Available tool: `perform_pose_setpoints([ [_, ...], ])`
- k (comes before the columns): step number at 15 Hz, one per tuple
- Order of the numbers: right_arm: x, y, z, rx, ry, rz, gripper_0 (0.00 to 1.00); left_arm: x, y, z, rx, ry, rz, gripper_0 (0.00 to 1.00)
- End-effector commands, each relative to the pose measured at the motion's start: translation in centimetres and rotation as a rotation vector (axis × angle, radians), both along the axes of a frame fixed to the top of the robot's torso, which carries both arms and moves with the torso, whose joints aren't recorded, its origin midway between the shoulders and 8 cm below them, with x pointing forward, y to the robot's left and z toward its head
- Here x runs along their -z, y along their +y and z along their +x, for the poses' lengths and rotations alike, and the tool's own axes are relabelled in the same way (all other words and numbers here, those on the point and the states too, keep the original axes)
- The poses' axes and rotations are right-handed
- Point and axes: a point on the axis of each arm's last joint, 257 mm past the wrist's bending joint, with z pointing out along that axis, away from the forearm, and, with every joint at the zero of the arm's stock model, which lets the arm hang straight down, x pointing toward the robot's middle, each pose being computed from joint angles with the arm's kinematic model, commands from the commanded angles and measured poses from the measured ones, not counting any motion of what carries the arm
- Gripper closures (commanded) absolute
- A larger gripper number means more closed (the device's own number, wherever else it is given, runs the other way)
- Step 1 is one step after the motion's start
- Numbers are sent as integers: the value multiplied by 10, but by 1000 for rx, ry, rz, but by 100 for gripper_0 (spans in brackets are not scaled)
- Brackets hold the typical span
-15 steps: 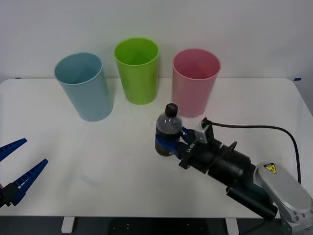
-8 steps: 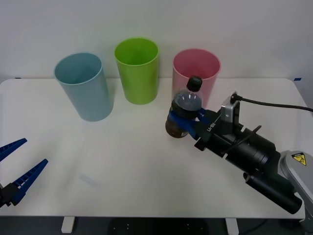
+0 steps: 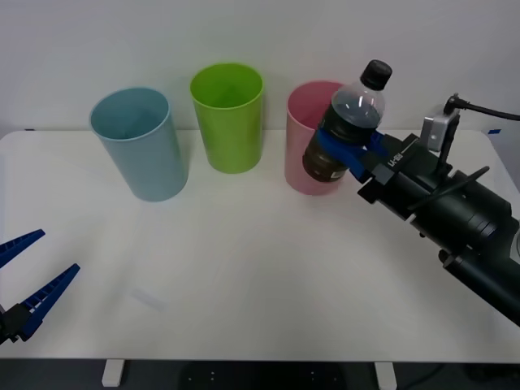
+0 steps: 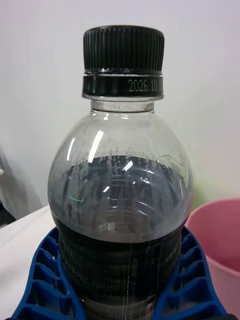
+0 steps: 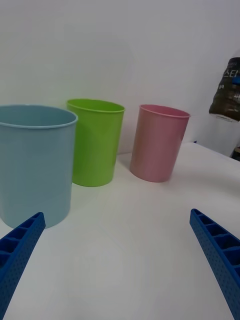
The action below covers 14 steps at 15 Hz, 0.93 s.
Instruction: Grasp the object on the table and drop it into the matching bin: aluminum can to the light blue bin, PET bottle to the pink bin.
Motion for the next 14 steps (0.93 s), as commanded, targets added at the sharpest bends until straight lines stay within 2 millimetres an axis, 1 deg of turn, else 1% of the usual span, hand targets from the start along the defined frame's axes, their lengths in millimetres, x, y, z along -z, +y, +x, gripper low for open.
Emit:
perform_pose_setpoints([
  [1, -28, -12, 14, 32, -24, 23, 100, 0, 0, 0, 0, 0, 0, 0],
  [4, -52, -23, 31, 51, -39, 39, 100, 0, 0, 0, 0, 0, 0, 0],
  [5, -57, -27, 38, 56, -44, 33, 100, 0, 0, 0, 0, 0, 0, 0],
  [7, -65, -34, 58, 80, -56, 23, 100, 0, 0, 0, 0, 0, 0, 0],
  [11, -72, -39, 95, 114, -56, 1, 100, 0, 0, 0, 0, 0, 0, 0],
  [12, -74, -38, 101, 116, -56, -3, 100, 0, 0, 0, 0, 0, 0, 0],
  [14, -71, -37, 118, 127, -45, -23, 100, 0, 0, 0, 0, 0, 0, 0],
])
